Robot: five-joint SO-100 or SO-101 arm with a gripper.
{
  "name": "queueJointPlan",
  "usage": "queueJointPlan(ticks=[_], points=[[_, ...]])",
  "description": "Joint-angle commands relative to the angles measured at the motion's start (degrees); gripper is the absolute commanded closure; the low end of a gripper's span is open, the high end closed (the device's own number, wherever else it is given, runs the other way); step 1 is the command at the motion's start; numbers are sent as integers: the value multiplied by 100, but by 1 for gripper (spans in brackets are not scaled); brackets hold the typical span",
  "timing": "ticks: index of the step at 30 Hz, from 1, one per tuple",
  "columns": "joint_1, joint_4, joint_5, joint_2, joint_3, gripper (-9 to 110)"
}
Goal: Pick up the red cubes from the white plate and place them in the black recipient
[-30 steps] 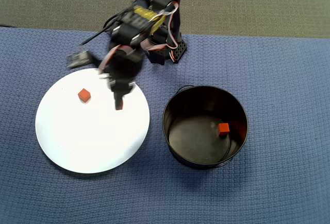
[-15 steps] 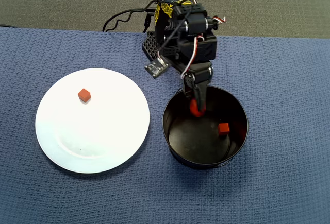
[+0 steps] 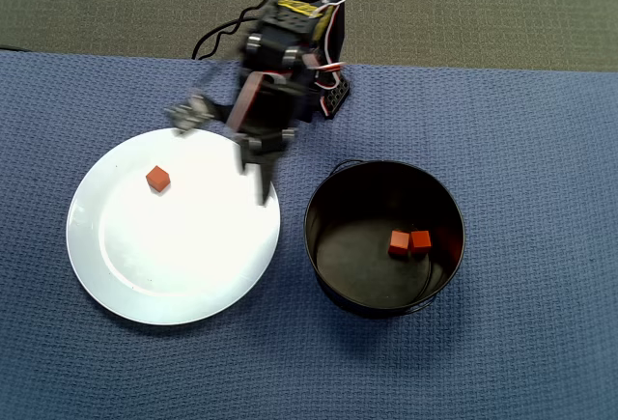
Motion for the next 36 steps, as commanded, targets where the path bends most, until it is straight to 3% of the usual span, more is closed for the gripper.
queueJointPlan(ticks=[1,8,16,24,36], points=[[1099,-624,-1063,-202,378,79],[2074,-1784,-3691,-519,1450,80],[2821,-2663,-5678,-1178,1714,80],[3226,-2716,-5977,-2101,1011,80],[3252,-3182,-5959,-2426,1248,82]])
